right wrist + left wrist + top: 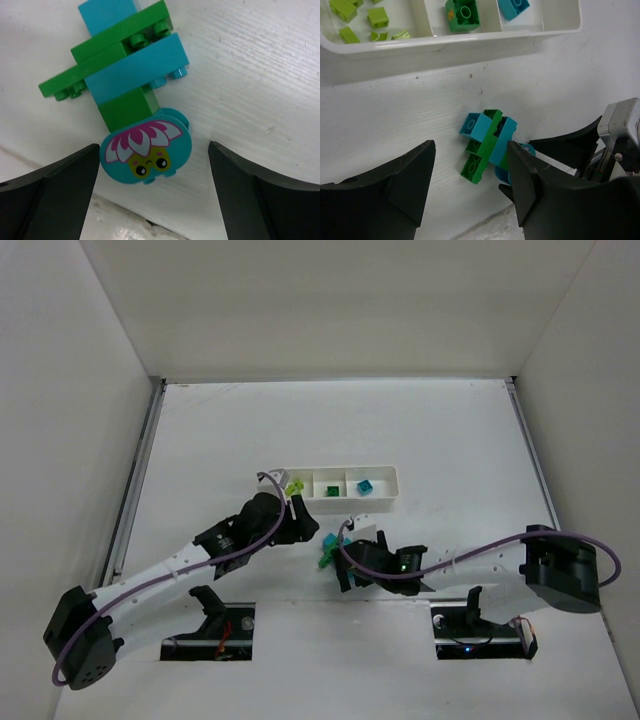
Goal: Sort the legos into containers by color
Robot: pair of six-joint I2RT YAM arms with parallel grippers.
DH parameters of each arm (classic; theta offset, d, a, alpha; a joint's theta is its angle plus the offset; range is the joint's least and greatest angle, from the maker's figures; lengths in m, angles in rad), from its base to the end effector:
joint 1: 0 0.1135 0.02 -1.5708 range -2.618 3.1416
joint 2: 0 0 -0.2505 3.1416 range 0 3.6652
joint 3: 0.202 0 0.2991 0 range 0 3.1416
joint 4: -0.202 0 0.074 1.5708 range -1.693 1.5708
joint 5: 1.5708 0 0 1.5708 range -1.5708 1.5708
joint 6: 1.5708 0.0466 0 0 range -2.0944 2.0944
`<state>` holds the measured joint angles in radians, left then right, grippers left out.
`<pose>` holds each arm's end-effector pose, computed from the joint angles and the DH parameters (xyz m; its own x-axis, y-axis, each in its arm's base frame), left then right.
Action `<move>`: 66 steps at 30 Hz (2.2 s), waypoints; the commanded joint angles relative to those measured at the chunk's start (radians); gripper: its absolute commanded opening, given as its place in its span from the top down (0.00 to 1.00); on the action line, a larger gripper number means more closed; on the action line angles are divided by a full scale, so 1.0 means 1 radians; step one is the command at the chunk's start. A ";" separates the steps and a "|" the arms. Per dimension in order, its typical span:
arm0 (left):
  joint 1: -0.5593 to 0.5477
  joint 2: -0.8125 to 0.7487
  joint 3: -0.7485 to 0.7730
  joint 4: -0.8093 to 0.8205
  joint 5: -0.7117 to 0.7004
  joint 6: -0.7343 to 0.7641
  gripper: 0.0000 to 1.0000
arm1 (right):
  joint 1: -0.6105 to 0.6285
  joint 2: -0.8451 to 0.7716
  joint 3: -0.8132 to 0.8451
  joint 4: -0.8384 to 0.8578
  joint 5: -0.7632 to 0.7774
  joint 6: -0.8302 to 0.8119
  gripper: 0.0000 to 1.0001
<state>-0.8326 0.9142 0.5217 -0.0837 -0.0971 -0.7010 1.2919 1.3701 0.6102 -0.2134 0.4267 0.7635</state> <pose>0.1835 -0.1950 0.2001 -0.6732 -0.2140 -0.7078 0.3193 0.7792 -0.5393 0.0982 0.2728 0.1044 -0.7252 -0.2461 -0.6430 -0.4285 0.8923 0.1418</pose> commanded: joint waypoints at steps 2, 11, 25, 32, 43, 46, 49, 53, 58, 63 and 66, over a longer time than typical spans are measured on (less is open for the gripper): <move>0.014 -0.038 -0.020 -0.011 0.042 -0.054 0.43 | 0.025 0.049 0.051 0.039 0.058 0.002 0.12; 0.106 -0.078 -0.025 -0.080 0.184 -0.072 0.40 | 0.027 0.014 0.013 0.114 0.076 -0.039 0.44; 0.281 -0.156 -0.181 0.254 0.539 -0.279 0.24 | -0.085 -0.244 0.002 0.129 -0.213 -0.182 0.48; 0.275 -0.164 -0.223 0.348 0.602 -0.325 0.21 | -0.131 -0.215 0.017 0.143 -0.312 -0.197 0.48; 0.201 -0.075 -0.201 0.294 0.562 -0.270 0.26 | -0.182 -0.198 0.045 0.163 -0.393 -0.224 0.49; 0.223 -0.092 -0.192 0.246 0.531 -0.250 0.25 | -0.197 -0.209 0.045 0.155 -0.396 -0.231 0.50; 0.238 -0.097 -0.186 0.229 0.525 -0.244 0.23 | -0.205 -0.223 0.040 0.151 -0.396 -0.233 0.50; 0.226 -0.064 -0.175 0.254 0.537 -0.250 0.22 | -0.210 -0.229 0.039 0.152 -0.396 -0.233 0.50; 0.189 -0.034 -0.164 0.291 0.579 -0.270 0.24 | -0.210 -0.224 0.045 0.177 -0.405 -0.234 0.50; 0.149 0.023 -0.164 0.318 0.603 -0.290 0.28 | -0.222 -0.201 0.065 0.207 -0.431 -0.256 0.51; 0.135 0.040 -0.166 0.340 0.605 -0.302 0.30 | -0.230 -0.184 0.072 0.221 -0.440 -0.260 0.51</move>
<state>-0.6853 0.9493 0.3149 0.1940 0.4789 -0.9882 1.0756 1.1767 0.6300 -0.0822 0.0093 0.5259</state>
